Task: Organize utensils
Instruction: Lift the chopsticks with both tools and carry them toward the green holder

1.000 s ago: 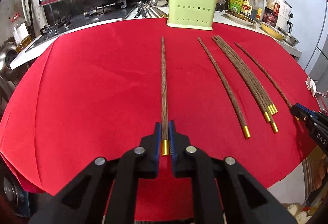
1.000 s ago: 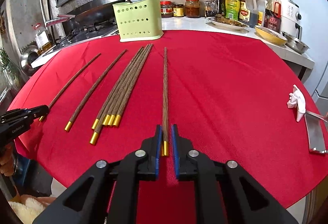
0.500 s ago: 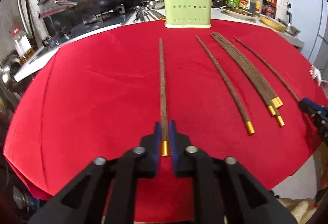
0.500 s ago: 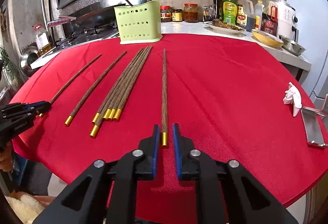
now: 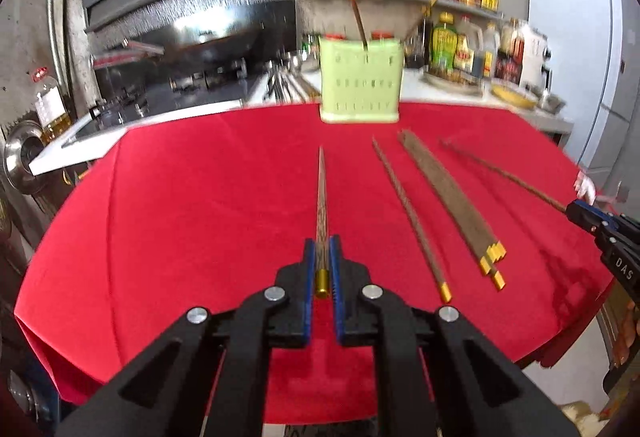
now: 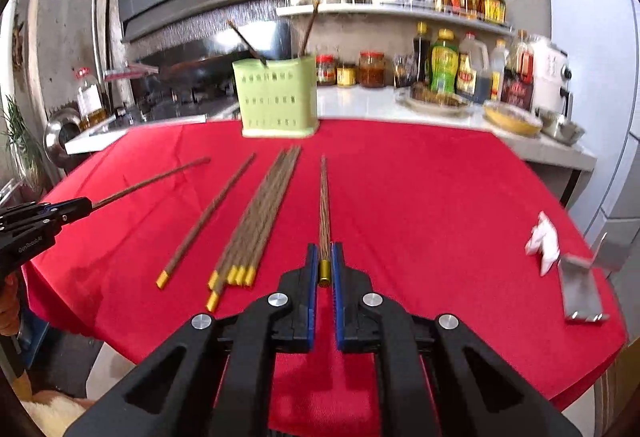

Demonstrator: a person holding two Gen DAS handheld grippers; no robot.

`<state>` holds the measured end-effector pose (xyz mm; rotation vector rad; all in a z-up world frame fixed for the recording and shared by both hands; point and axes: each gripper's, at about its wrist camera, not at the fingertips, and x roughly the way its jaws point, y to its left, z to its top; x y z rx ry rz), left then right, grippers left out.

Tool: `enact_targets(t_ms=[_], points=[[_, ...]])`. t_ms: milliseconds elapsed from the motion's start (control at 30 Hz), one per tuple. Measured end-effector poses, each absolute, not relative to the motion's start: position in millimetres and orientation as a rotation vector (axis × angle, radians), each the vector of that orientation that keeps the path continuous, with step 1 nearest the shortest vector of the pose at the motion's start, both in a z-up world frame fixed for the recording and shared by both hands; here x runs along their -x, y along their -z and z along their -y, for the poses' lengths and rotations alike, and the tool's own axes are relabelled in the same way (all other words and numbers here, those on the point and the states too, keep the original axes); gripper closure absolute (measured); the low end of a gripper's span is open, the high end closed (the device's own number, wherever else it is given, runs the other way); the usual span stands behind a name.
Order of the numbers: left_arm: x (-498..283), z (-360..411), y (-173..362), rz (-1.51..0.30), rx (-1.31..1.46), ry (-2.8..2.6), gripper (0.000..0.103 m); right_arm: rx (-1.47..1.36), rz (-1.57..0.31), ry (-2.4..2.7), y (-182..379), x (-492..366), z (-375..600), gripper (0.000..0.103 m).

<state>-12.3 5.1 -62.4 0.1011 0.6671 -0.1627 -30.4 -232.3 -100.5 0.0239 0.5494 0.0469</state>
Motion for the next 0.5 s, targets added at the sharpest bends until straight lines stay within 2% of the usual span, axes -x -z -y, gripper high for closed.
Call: enact_targets(t_ms=[500], points=[[27, -13, -29, -0.407, -0.086, 0.18, 0.096, -0.016, -0.317, -0.066, 6, 36, 232, 0.096]])
